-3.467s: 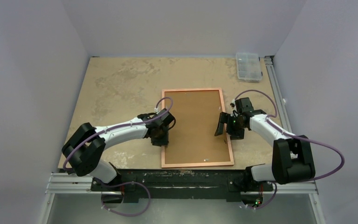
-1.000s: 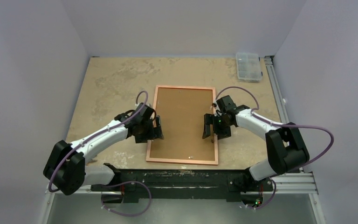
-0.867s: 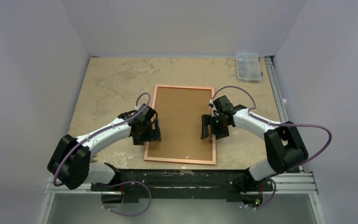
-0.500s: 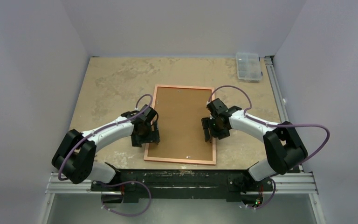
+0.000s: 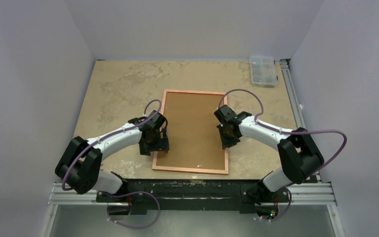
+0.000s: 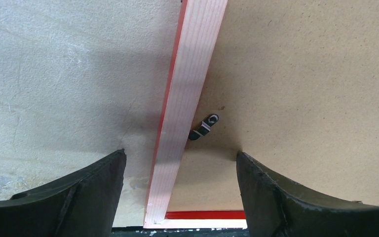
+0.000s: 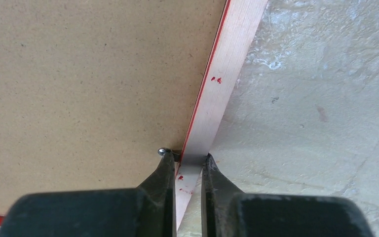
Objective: Put the photo into the frame
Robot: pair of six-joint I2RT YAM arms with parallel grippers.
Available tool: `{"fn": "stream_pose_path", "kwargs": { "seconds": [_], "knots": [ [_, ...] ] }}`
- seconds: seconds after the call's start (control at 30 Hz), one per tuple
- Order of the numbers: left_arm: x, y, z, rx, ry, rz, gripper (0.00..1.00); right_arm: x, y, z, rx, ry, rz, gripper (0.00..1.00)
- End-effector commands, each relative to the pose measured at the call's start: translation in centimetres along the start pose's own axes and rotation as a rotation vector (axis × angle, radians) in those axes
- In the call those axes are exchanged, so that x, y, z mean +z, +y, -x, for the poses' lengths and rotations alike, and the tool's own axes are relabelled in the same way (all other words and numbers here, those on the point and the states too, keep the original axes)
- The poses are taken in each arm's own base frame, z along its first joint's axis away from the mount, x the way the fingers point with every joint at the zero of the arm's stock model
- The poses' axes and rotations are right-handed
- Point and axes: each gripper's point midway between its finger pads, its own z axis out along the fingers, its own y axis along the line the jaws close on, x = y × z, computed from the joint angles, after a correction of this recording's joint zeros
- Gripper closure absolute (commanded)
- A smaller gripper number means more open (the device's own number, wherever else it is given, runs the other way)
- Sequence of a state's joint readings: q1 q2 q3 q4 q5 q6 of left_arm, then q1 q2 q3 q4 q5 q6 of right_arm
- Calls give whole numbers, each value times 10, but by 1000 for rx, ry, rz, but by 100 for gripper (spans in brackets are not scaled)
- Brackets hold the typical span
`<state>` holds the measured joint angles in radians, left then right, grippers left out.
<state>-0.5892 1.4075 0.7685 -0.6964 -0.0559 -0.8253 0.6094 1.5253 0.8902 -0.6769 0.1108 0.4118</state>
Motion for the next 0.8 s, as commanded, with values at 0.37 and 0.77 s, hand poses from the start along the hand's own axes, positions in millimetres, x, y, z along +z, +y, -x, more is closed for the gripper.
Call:
{"fn": "stream_pose_path", "kwargs": {
  "seconds": [0.37, 0.77],
  "knots": [
    [-20, -10, 47, -72, -85, -187, 18, -19, 21, 28, 50, -90, 165, 26],
    [9, -36, 85, -89, -14, -343, 18, -8, 24, 78, 185, -94, 363, 17]
  ]
}}
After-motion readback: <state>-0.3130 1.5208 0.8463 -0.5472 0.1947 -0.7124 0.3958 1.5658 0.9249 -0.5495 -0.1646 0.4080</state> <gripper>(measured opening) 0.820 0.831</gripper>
